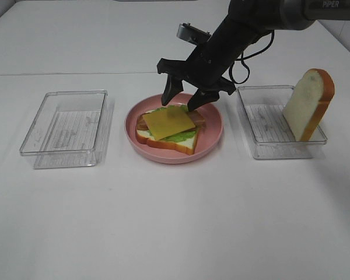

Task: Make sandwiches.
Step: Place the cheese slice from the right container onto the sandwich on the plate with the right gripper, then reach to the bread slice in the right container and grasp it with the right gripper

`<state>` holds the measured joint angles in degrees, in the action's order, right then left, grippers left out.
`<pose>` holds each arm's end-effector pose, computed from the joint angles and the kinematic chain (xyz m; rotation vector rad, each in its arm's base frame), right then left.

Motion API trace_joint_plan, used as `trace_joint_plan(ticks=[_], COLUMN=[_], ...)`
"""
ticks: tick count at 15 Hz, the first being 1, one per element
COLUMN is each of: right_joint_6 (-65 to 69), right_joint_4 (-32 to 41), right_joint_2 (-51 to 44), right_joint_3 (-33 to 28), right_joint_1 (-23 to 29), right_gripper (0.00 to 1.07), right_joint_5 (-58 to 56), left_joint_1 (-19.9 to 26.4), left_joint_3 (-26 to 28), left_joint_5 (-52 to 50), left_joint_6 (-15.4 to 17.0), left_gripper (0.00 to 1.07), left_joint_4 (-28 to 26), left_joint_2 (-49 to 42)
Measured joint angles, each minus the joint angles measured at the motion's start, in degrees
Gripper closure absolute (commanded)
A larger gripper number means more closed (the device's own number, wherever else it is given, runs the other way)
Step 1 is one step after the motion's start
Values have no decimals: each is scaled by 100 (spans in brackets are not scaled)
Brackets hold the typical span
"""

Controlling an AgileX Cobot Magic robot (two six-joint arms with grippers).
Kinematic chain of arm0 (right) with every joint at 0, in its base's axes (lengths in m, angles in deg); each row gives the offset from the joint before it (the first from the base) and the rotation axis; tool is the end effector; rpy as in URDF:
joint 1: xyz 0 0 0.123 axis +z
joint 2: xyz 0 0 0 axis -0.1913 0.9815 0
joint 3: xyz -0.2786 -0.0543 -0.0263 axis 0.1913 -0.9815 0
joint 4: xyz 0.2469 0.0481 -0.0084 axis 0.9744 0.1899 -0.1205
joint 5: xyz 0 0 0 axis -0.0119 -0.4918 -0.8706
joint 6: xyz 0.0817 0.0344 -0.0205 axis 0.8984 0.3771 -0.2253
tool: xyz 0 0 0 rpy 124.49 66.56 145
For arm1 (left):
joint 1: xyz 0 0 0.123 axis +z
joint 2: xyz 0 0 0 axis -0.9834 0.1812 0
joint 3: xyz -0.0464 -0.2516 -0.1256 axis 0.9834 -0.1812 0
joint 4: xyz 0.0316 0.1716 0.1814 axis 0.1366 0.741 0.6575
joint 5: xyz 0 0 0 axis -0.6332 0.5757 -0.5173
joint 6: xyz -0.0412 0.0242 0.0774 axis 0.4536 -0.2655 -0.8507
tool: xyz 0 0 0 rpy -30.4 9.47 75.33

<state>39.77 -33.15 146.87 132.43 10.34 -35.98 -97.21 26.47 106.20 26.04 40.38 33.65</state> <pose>0.4521 0.2117 0.1511 -0.2505 2.7876 0.6697 -0.0063 -0.0023 0.2782 0.3566 2.0036 -0.2298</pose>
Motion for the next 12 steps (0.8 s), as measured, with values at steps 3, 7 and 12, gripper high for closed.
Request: trace_joint_plan(ticks=[3,7,12], right_joint_6=[0,92,544], right_joint_4=[-350,-980,-1891], right_joint_2=[-120,-556,-1232], right_joint_3=[0,0,52], right_joint_1=[0,0,-327], right_gripper=[27,27,27], right_joint_5=[-17,-69,-584], left_joint_1=[0,0,0], left_joint_3=[0,0,0], left_joint_5=[0,0,0], left_joint_6=[0,0,0], left_gripper=[22,22,22], left_joint_4=[0,0,0], left_joint_2=[0,0,0])
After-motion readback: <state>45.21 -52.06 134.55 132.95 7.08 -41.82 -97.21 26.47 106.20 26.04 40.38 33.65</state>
